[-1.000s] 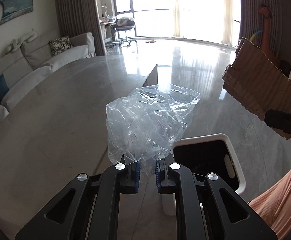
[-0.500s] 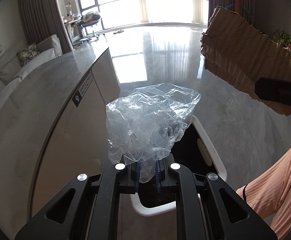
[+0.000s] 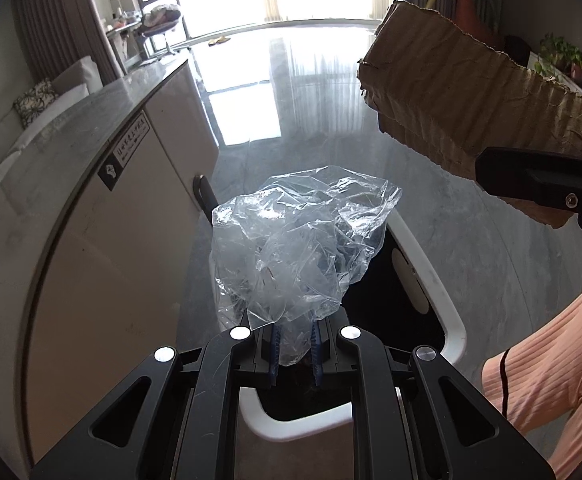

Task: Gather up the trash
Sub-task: 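Open the left gripper to drop the plastic bag into the bin, then lower the cardboard into the bin and open the right gripper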

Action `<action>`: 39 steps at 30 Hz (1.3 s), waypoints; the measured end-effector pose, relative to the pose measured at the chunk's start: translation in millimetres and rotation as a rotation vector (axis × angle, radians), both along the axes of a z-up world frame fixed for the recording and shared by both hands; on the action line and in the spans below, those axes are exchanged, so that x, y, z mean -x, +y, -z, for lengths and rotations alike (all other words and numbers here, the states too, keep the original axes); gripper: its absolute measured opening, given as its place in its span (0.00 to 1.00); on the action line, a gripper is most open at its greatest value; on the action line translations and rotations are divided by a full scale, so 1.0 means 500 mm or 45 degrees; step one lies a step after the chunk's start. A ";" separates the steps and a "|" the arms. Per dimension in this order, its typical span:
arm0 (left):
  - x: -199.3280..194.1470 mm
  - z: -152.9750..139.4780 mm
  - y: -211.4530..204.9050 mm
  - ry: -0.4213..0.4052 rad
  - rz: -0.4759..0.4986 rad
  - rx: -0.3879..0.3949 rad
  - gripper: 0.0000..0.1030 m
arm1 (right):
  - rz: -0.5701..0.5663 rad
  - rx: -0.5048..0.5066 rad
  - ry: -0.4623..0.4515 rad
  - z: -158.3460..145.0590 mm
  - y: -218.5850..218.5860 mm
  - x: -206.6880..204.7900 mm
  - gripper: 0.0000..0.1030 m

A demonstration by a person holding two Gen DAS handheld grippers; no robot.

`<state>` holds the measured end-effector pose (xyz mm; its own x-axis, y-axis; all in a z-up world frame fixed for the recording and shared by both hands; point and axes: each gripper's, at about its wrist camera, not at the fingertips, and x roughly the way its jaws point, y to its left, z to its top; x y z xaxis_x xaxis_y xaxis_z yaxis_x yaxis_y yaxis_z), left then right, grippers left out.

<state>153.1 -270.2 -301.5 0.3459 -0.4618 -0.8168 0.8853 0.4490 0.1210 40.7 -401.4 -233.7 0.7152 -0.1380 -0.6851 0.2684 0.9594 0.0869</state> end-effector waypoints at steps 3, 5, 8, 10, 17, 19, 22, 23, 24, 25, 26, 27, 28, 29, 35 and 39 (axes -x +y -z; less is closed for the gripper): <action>0.003 0.024 -0.014 0.053 0.047 -0.038 0.27 | -0.012 0.008 0.013 0.007 -0.002 -0.006 0.10; 0.007 0.040 -0.023 0.049 0.052 -0.073 0.68 | -0.017 0.009 0.020 0.006 -0.009 -0.011 0.10; 0.016 0.039 -0.021 -0.044 0.028 -0.046 0.93 | -0.007 0.003 0.027 0.009 -0.017 -0.008 0.10; 0.019 0.037 -0.023 -0.062 0.035 -0.062 0.93 | 0.005 -0.003 0.031 0.011 -0.020 -0.006 0.10; -0.015 -0.003 0.010 -0.119 -0.098 -0.008 0.93 | -0.011 0.006 0.070 0.026 -0.010 -0.028 0.10; -0.032 -0.019 0.031 -0.126 -0.145 0.012 0.93 | -0.027 0.011 0.085 0.036 -0.003 -0.044 0.10; -0.059 -0.049 0.069 -0.124 -0.227 0.050 0.93 | -0.059 0.010 0.099 0.046 0.013 -0.065 0.10; -0.067 -0.060 0.082 -0.127 -0.255 0.064 0.93 | -0.068 0.009 0.104 0.048 0.017 -0.073 0.10; -0.074 -0.070 0.096 -0.129 -0.282 0.084 0.93 | -0.075 0.001 0.106 0.052 0.021 -0.080 0.10; -0.080 -0.080 0.109 -0.128 -0.303 0.099 0.93 | -0.081 -0.006 0.110 0.056 0.024 -0.087 0.10; -0.087 -0.089 0.124 -0.127 -0.323 0.111 0.93 | -0.085 -0.012 0.119 0.062 0.026 -0.094 0.10; -0.091 -0.096 0.137 -0.128 -0.338 0.124 0.93 | -0.086 -0.018 0.126 0.070 0.029 -0.101 0.10; -0.095 -0.104 0.148 -0.128 -0.351 0.136 0.93 | -0.093 -0.027 0.134 0.077 0.031 -0.108 0.10; -0.098 -0.109 0.159 -0.128 -0.361 0.144 0.93 | -0.102 -0.032 0.142 0.083 0.035 -0.113 0.10; -0.108 -0.121 0.199 -0.148 -0.398 0.149 0.93 | -0.120 -0.001 0.189 0.104 0.057 -0.134 0.14; -0.112 -0.129 0.218 -0.152 -0.415 0.146 0.93 | -0.099 0.020 0.284 0.133 0.064 -0.155 0.93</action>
